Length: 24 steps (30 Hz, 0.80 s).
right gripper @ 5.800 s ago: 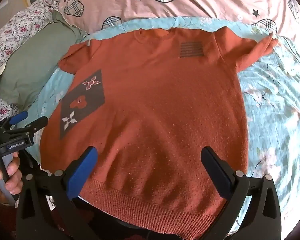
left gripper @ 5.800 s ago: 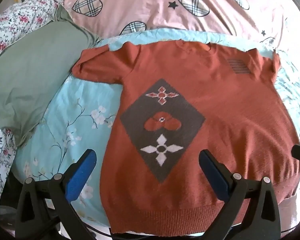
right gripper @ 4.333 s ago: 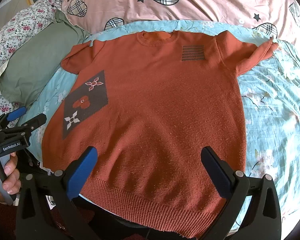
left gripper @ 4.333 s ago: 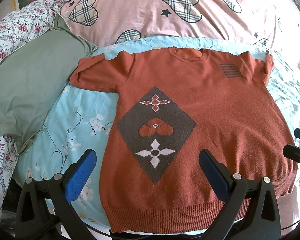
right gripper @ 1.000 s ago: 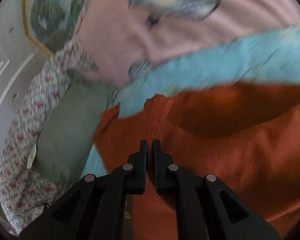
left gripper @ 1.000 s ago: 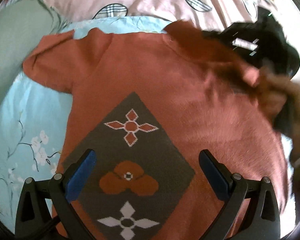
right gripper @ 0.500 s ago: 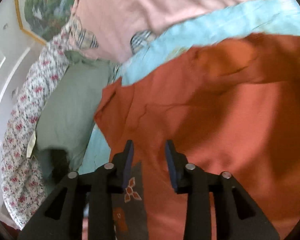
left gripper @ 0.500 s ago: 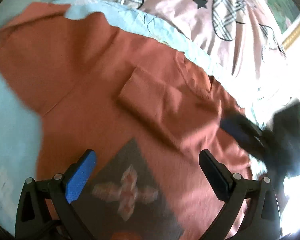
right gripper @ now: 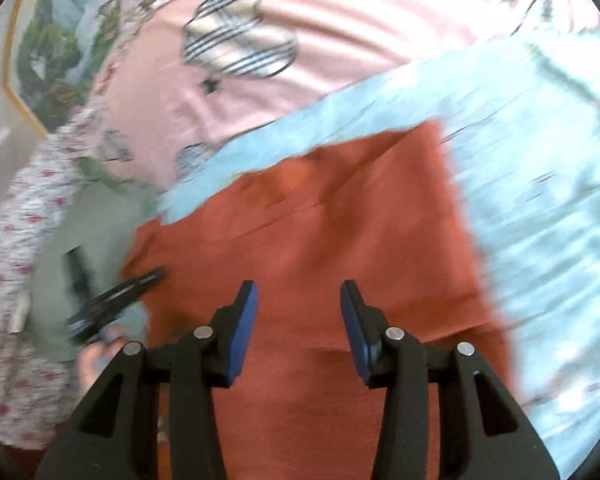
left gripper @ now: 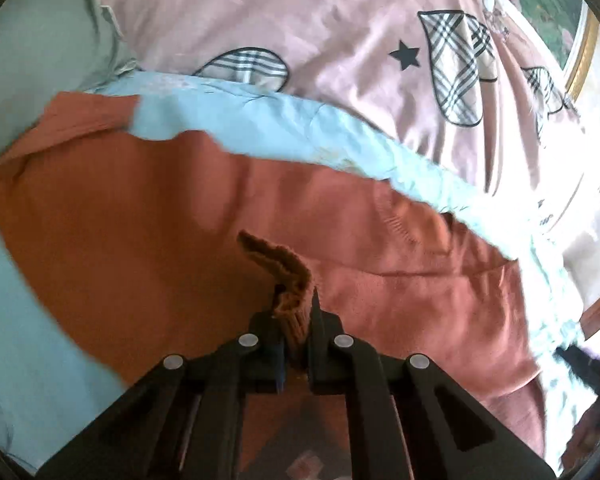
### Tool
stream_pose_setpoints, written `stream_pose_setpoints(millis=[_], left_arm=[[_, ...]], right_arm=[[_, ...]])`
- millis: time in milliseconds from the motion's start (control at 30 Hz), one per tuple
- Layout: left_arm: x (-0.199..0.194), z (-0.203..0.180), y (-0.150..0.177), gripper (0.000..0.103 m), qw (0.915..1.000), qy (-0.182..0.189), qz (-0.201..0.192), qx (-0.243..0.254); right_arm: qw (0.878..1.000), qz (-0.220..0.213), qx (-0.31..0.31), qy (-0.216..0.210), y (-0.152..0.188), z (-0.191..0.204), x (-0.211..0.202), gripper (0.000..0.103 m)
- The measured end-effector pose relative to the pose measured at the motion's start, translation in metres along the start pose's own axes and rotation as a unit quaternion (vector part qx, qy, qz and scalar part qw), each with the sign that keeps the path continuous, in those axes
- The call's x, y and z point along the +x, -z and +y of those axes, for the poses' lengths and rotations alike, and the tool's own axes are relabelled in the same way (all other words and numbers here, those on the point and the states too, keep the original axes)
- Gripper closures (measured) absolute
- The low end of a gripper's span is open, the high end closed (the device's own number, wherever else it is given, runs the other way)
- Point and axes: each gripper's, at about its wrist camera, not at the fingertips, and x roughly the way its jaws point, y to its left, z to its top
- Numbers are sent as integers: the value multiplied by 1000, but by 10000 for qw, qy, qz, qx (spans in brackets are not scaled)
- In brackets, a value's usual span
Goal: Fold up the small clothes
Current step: 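Grasp the other sleeve cuff with the left gripper and lift it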
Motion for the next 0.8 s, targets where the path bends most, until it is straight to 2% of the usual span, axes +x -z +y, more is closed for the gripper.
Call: stream_pose_setpoints(millis=[133,167,200,267,333,367,400,467,533,600,633,667,700,733,767,800], left_arm=[[25,13,15,96,9982,101,597,-15],[27,15,18,94,9976,133,676,-34],[28,14,18,94,9977,146,662,-36],[27,12,17,94,9979,150,623,12],[27,12,18,94,9979,161,634,31],[26,13,20,94,9979,145,636,54],[28,10,20,95,9979,89,634,91],[26,4,17,96,9981,48,587,175],[22,-1,14,96,9984,31,478,297],[27,-6,14,96,9979,-58,515,395],[32,-7,16,96,9971,-164,592,446],[34,-8,18,96,9966,-205,633,491],[32,-9,18,95,9966,-209,607,523],[30,-8,19,95,9965,-205,598,541],[27,-7,20,92,9965,-217,587,552],[25,-6,21,89,9965,-252,594,539]], right_arm=[[9980,136,150,594,-19,-32,22,56],[9975,183,170,667,-22,-39,28,50],[9968,240,174,745,-26,-43,35,42],[9953,438,177,851,-32,-52,54,40],[9945,688,213,765,-34,-59,72,40],[9938,865,263,647,-33,-62,82,48],[9936,903,297,604,-33,-64,85,92],[9948,725,380,599,-36,-68,77,92],[9947,519,358,810,-37,-73,68,92],[9925,690,351,942,-32,-75,75,90],[9903,691,182,1195,-30,-69,75,90],[9877,564,11,1458,-30,-62,68,84],[9845,369,-132,1712,-29,-52,59,83],[9836,69,-244,1784,-25,-38,46,83],[9869,-67,-326,1576,-23,-28,41,79],[9905,-89,-449,1299,-20,-19,39,70]])
